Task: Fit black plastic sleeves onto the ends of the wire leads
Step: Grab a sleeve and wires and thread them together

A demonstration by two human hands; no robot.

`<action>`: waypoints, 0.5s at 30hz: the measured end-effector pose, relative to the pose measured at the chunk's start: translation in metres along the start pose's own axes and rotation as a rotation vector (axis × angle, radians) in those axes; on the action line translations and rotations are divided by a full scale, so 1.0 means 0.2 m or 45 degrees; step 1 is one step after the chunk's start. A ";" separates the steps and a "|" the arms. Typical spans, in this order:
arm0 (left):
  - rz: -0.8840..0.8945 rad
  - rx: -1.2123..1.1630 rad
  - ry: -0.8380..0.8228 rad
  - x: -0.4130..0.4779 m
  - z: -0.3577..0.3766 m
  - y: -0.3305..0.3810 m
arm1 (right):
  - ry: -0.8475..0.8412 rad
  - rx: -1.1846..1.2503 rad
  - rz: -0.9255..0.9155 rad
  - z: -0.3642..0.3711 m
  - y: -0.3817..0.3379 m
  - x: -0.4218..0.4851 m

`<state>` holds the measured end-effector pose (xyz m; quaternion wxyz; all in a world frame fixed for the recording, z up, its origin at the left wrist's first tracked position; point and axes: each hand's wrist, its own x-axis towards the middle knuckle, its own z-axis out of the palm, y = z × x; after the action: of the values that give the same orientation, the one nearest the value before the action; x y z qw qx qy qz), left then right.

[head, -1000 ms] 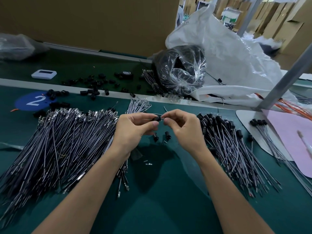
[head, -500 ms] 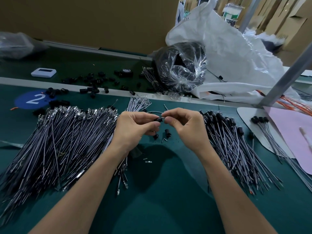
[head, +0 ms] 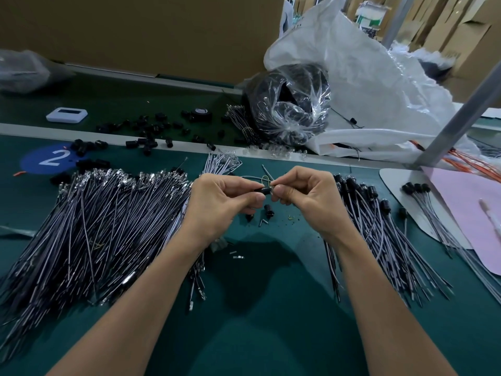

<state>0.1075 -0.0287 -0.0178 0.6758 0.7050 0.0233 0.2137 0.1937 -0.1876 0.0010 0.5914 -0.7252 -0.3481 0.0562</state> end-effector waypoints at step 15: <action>0.012 -0.019 0.007 0.00 0.02 0.00 | -0.001 -0.057 0.023 0.01 0.01 0.00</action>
<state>0.1082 -0.0318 -0.0183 0.6801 0.6993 0.0203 0.2191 0.1932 -0.1861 -0.0022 0.5744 -0.7413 -0.3430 0.0539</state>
